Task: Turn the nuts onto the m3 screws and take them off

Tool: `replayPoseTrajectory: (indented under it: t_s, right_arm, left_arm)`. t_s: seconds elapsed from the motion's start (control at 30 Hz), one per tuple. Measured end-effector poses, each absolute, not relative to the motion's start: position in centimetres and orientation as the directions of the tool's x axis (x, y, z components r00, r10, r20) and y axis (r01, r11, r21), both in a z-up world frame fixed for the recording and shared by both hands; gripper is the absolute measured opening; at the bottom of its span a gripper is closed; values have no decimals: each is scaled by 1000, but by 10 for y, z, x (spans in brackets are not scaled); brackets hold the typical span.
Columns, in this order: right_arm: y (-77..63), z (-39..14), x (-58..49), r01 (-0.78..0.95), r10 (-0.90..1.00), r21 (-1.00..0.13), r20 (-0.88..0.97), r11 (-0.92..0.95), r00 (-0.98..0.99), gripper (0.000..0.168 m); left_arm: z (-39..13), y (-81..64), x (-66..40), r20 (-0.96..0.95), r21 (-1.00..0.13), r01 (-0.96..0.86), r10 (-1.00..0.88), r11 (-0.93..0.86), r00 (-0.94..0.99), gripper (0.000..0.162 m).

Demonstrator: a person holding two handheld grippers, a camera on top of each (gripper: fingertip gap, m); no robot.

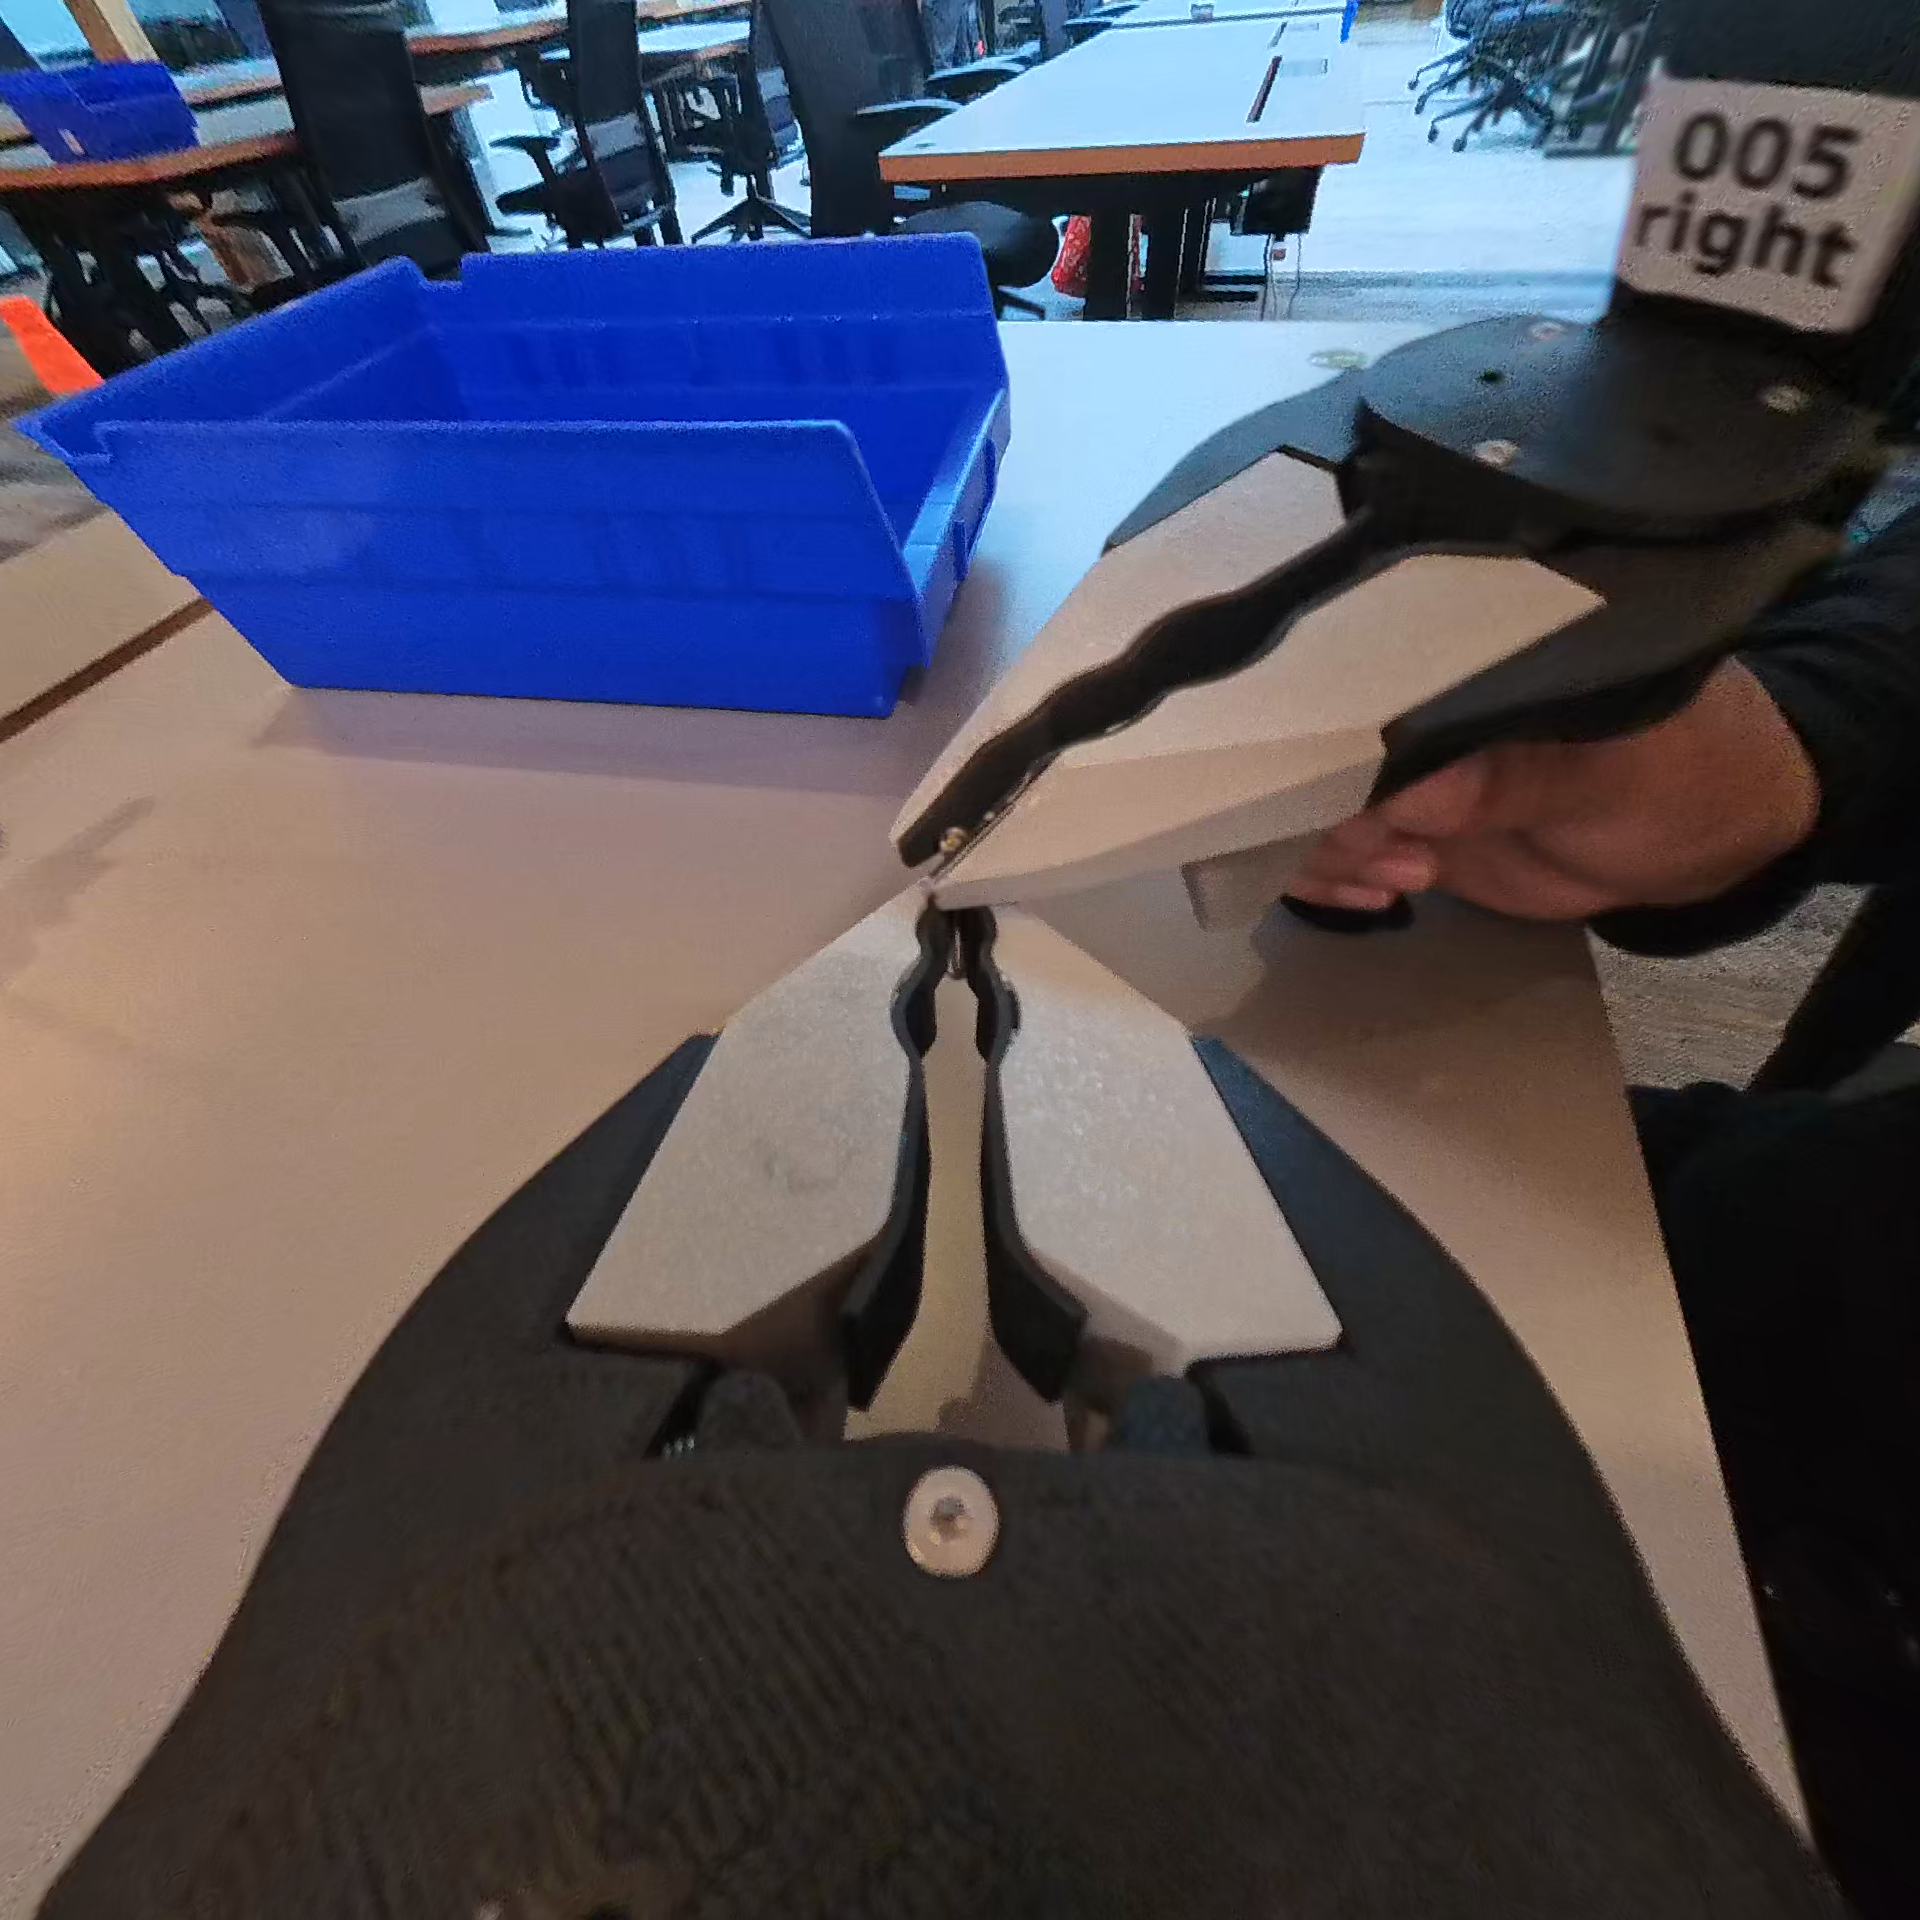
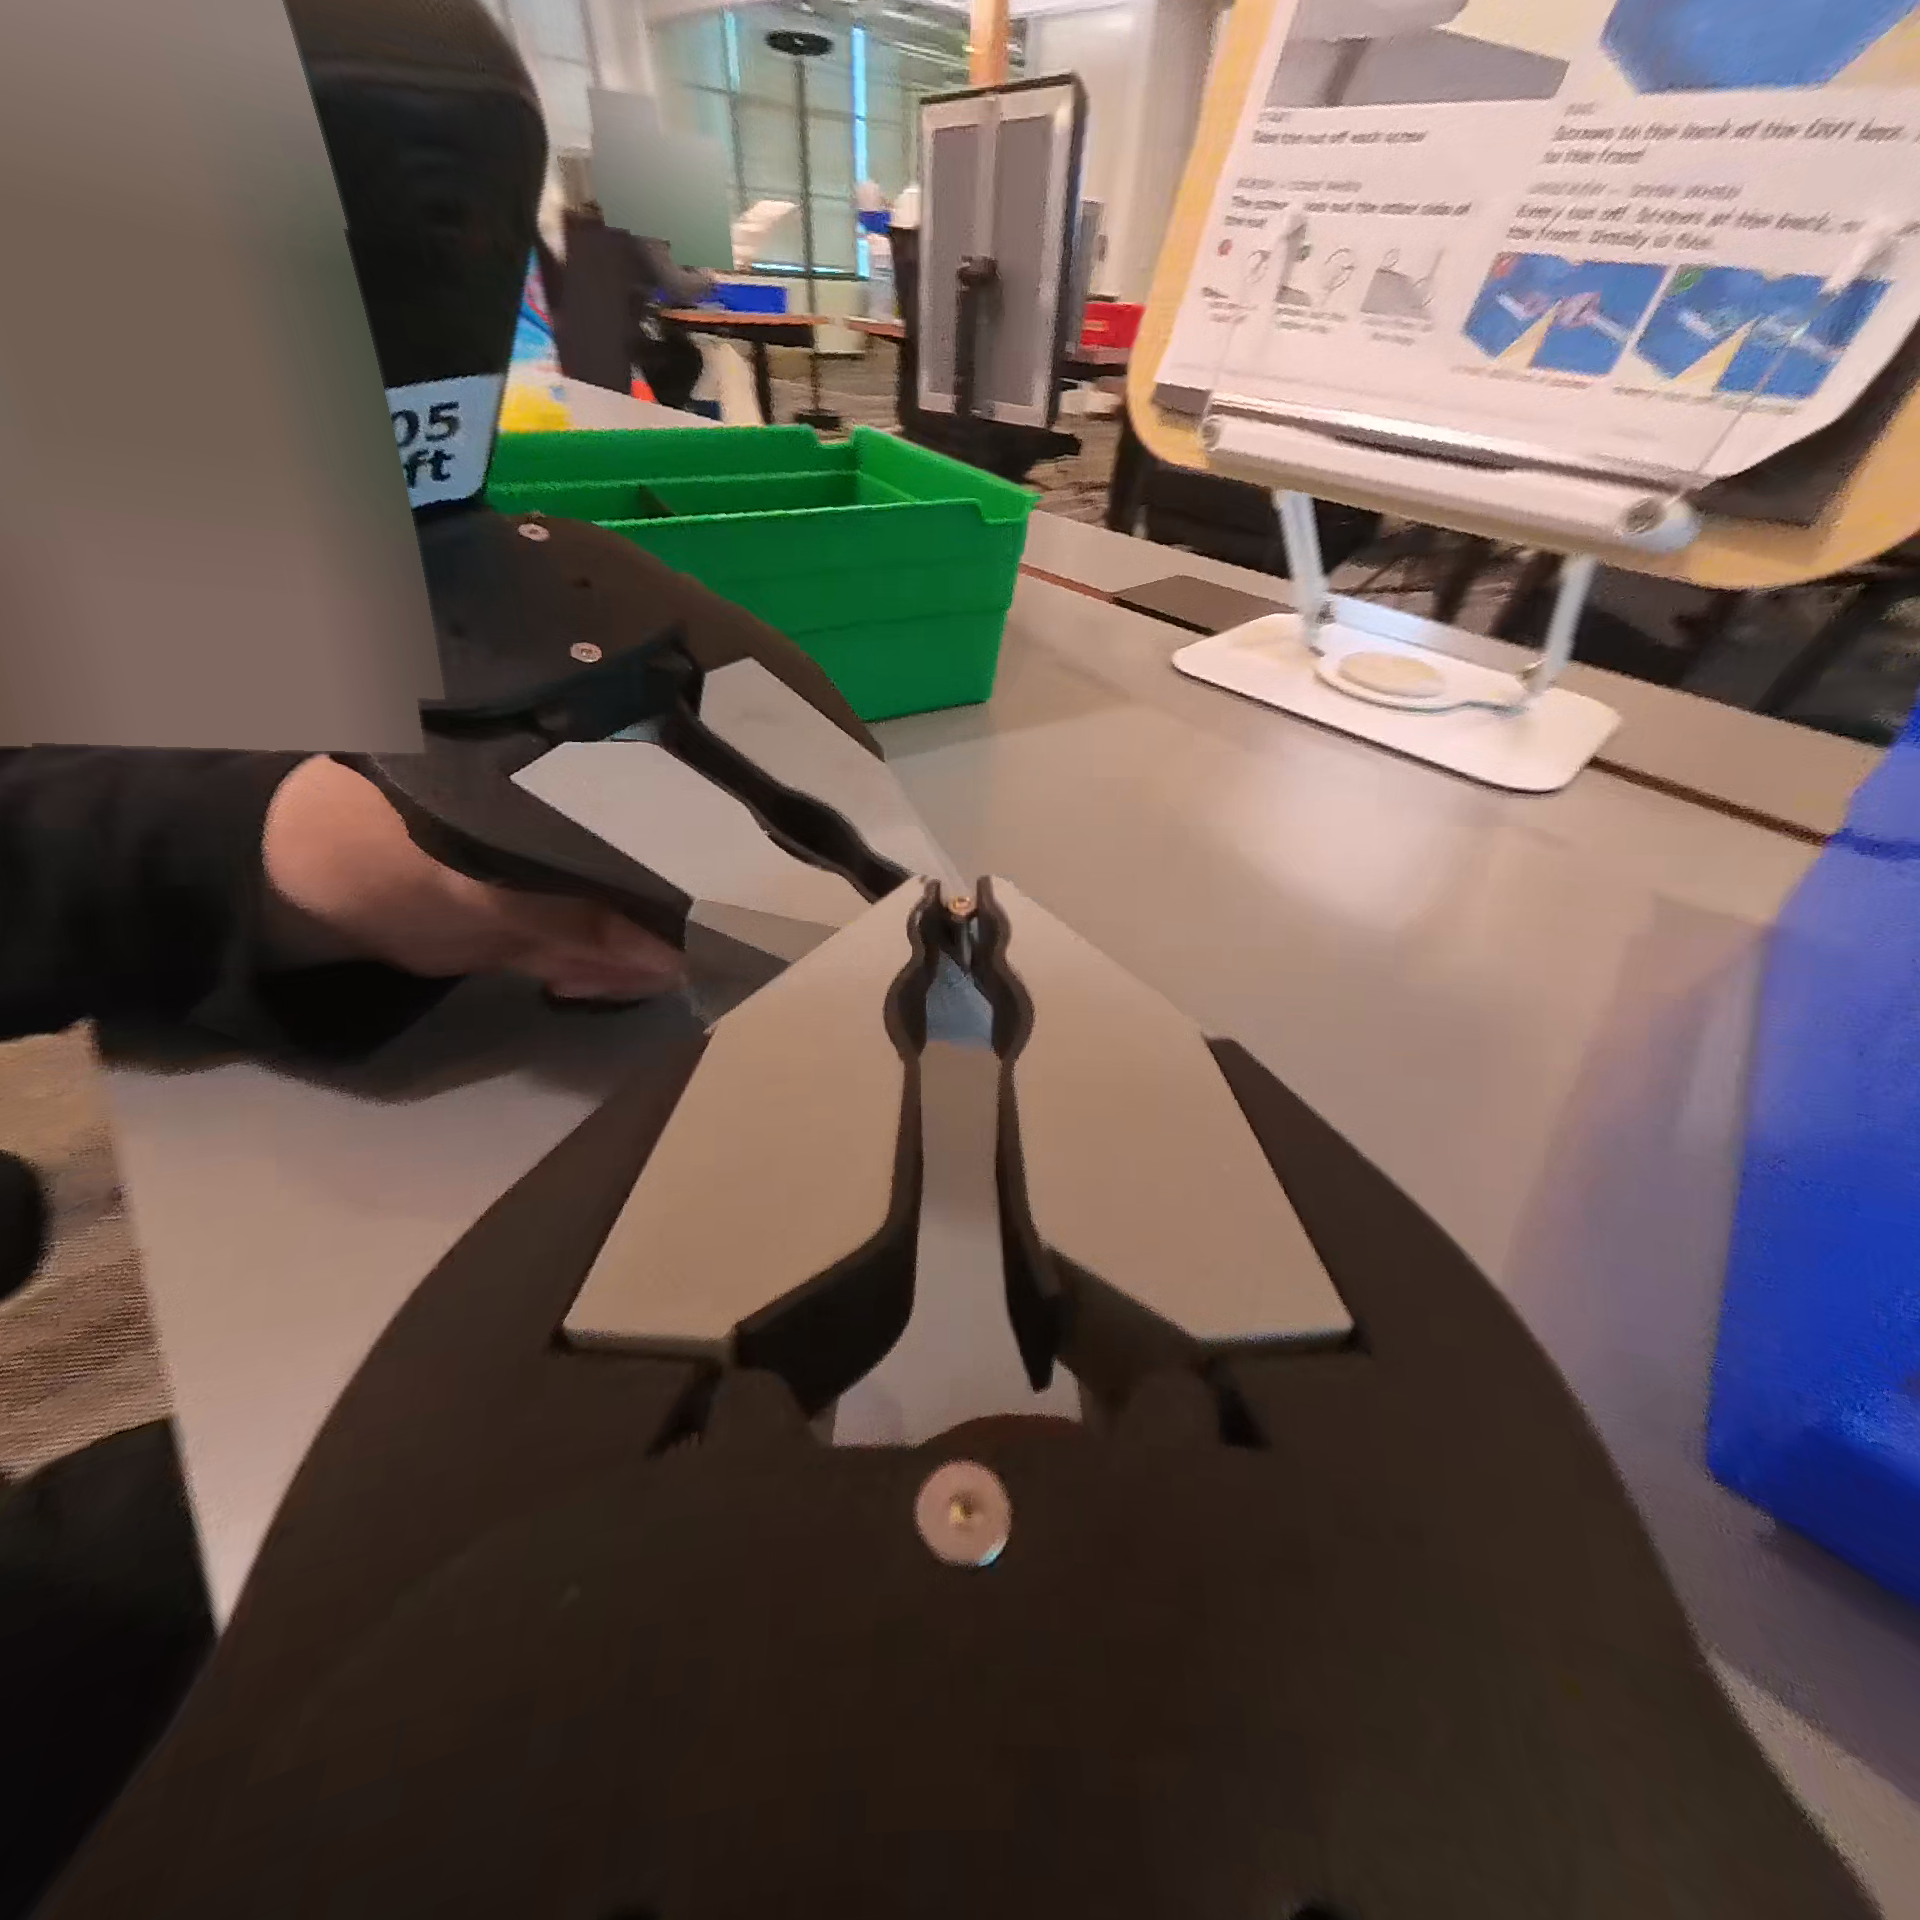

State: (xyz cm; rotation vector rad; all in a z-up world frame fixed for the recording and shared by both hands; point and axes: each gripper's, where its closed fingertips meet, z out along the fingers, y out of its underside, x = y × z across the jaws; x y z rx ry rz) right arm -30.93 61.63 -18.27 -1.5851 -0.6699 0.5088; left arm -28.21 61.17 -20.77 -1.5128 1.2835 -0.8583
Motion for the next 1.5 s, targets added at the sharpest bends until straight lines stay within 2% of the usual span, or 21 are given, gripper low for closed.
replayPoseTrajectory:
  t_s: [0.1, 0.23, 0.37, 0.57, 0.9, 1.1, 1.27, 1.43, 1.5]
  right_arm:
    - [611, -177, -311, 152, 721, -988, 109, 5, 684, 8]
    - [593, -172, -311, 113, 884, -993, 73, 23, 461, 21]
    - [583, -166, -307, 42, 963, -998, -43, -56, 267, 15]
    - [581, -172, -315, 74, 980, -995, -55, -70, 193, 12]
    - [582, -174, -302, 112, 954, -994, 37, 4, 298, 17]
    - [588, -173, -304, 96, 953, -995, 11, -19, 304, 2]
    - [597, -177, -304, 113, 937, -993, -3, -45, 348, 2]
    - [598, -178, -303, 2, 929, -971, -227, -238, 292, 2]
    - [600, -178, -302, -31, 913, -952, -301, -304, 275, 2]
  left_arm:
    - [-204, 609, -282, -19, -959, -283, -984, -33, 178, 0]
    - [-200, 600, -281, 30, -966, -251, -994, -56, 107, 0]
    - [-201, 590, -278, 31, -966, -255, -998, -43, 54, 0]
    - [-196, 579, -276, 11, -974, -228, -1000, -11, -1, 0]
    - [-197, 589, -277, -8, -969, -246, -997, -11, 75, 0]
    - [-196, 584, -278, 14, -971, -239, -999, -25, 44, 0]
    - [-199, 590, -279, 98, -967, -231, -994, -108, 53, 0]
    - [-202, 592, -277, 101, -961, -249, -992, -115, 70, 12]
    - [-203, 590, -277, 94, -961, -257, -994, -106, 59, 3]
